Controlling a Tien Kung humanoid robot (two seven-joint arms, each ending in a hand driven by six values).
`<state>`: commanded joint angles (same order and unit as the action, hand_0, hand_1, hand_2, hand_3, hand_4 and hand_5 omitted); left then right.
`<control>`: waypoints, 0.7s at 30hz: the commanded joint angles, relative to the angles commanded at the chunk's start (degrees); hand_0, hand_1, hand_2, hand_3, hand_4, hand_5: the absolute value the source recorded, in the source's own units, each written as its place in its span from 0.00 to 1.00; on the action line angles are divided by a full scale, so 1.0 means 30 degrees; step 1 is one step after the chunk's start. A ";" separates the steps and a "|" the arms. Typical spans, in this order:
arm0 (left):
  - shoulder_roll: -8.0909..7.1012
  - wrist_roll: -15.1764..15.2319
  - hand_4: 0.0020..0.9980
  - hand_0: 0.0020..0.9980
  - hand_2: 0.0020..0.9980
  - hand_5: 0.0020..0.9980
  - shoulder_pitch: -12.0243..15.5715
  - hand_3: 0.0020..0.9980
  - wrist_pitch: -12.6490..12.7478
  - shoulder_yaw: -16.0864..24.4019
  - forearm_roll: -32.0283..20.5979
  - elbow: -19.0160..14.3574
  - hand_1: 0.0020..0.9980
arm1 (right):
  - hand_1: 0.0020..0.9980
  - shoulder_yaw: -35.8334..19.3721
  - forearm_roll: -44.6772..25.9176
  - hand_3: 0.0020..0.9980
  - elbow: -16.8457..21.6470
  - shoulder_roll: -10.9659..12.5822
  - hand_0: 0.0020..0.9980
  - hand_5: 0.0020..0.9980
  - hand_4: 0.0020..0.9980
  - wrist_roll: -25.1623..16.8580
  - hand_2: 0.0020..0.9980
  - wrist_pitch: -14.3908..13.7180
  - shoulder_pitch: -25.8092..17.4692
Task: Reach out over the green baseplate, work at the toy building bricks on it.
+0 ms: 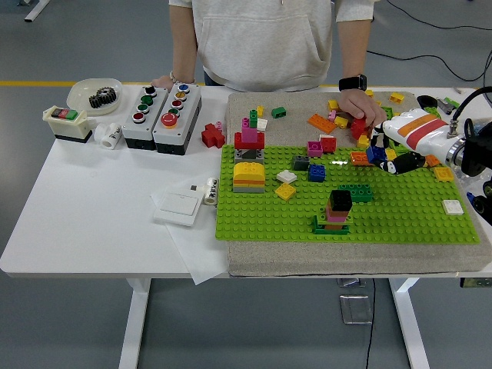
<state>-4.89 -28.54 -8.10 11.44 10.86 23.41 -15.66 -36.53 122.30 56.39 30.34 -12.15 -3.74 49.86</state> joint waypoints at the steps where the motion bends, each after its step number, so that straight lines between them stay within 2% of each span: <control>1: 0.0000 0.0016 0.87 0.44 0.68 0.91 0.0003 0.82 -0.0002 -0.0032 -0.0052 0.0003 0.57 | 0.41 -0.0239 0.0367 0.49 0.0724 0.0193 0.25 0.32 0.61 0.0077 0.49 0.0103 -0.0069; 4: 0.0002 0.0045 0.87 0.44 0.68 0.91 0.0007 0.82 -0.0003 -0.0107 -0.0169 0.0008 0.57 | 0.41 -0.0835 0.1093 0.49 0.2537 0.0733 0.25 0.32 0.61 0.0411 0.49 0.0508 -0.0324; 6: -0.0001 0.0072 0.87 0.44 0.68 0.91 0.0011 0.82 0.0000 -0.0169 -0.0245 0.0009 0.57 | 0.41 -0.1421 0.1714 0.49 0.4138 0.1426 0.25 0.32 0.61 0.0804 0.49 0.1003 -0.0748; 13: -0.0043 0.0133 0.87 0.44 0.68 0.92 0.0021 0.83 -0.0002 -0.0351 -0.0403 0.0018 0.57 | 0.42 -0.2642 0.2493 0.50 0.9401 0.3132 0.25 0.34 0.63 0.1799 0.49 0.2234 -0.2254; 18: -0.0065 0.0142 0.87 0.44 0.68 0.92 0.0054 0.83 0.0005 -0.0438 -0.0470 0.0018 0.57 | 0.42 -0.2977 0.2505 0.50 1.2075 0.3781 0.25 0.34 0.63 0.2367 0.49 0.2973 -0.3407; 21: -0.0060 0.0097 0.87 0.44 0.67 0.92 0.0070 0.82 -0.0001 -0.0417 -0.0419 0.0015 0.57 | 0.42 -0.2754 0.2524 0.50 1.3154 0.3861 0.25 0.34 0.63 0.2698 0.49 0.3228 -0.3750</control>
<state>-5.07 -28.25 -7.89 11.44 9.61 22.16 -15.61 -44.79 129.87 95.85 41.92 -4.06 5.95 38.61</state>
